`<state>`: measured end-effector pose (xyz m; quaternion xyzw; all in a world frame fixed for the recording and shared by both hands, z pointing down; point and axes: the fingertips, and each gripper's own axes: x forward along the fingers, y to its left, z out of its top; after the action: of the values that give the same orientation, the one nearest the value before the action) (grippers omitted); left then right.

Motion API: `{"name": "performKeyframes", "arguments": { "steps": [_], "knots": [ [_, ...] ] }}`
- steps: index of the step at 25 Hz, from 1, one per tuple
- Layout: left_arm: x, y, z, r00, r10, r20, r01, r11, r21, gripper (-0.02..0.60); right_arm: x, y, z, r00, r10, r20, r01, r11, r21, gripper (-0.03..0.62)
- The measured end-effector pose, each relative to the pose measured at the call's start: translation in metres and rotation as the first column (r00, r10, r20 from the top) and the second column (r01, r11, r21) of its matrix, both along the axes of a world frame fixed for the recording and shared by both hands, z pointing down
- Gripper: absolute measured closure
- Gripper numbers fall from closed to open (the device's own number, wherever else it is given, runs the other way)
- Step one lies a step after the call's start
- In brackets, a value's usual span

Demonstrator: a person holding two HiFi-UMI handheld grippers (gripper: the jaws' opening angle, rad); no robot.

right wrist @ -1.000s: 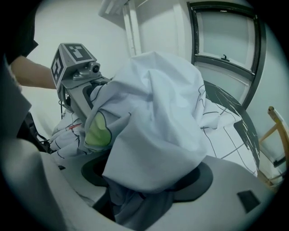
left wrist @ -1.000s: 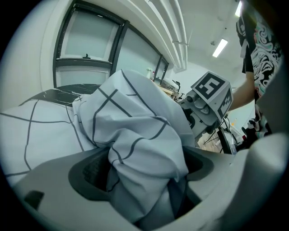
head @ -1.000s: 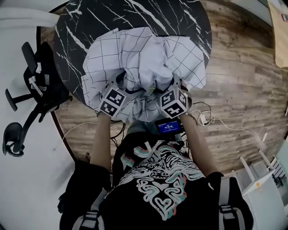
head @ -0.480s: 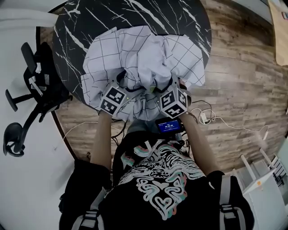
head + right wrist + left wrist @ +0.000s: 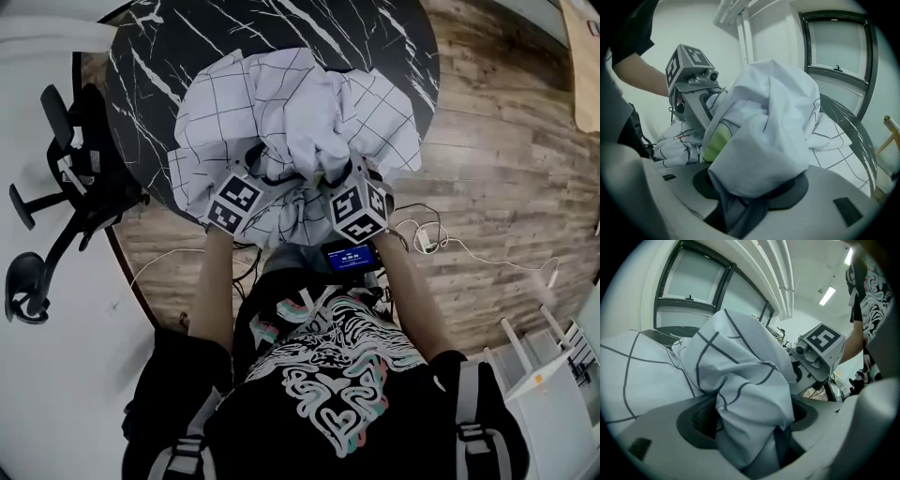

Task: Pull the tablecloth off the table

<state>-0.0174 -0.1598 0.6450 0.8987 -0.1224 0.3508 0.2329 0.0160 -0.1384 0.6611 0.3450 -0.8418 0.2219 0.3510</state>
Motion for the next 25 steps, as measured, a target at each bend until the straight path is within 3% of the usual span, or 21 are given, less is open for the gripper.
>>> {"name": "performKeyframes", "arguments": {
  "steps": [12, 25],
  "knots": [
    [0.014, 0.008, -0.021, 0.997, -0.017, -0.073, 0.017, 1.0, 0.008, 0.22, -0.002, 0.0, -0.013, 0.999, 0.012, 0.037, -0.013, 0.999, 0.031, 0.419],
    [0.024, 0.009, -0.045, 0.995, -0.01, -0.103, 0.016, 0.998, 0.06, 0.236, 0.005, -0.003, -0.036, 0.996, 0.078, 0.04, -0.081, 0.993, 0.09, 0.445]
  ]
}}
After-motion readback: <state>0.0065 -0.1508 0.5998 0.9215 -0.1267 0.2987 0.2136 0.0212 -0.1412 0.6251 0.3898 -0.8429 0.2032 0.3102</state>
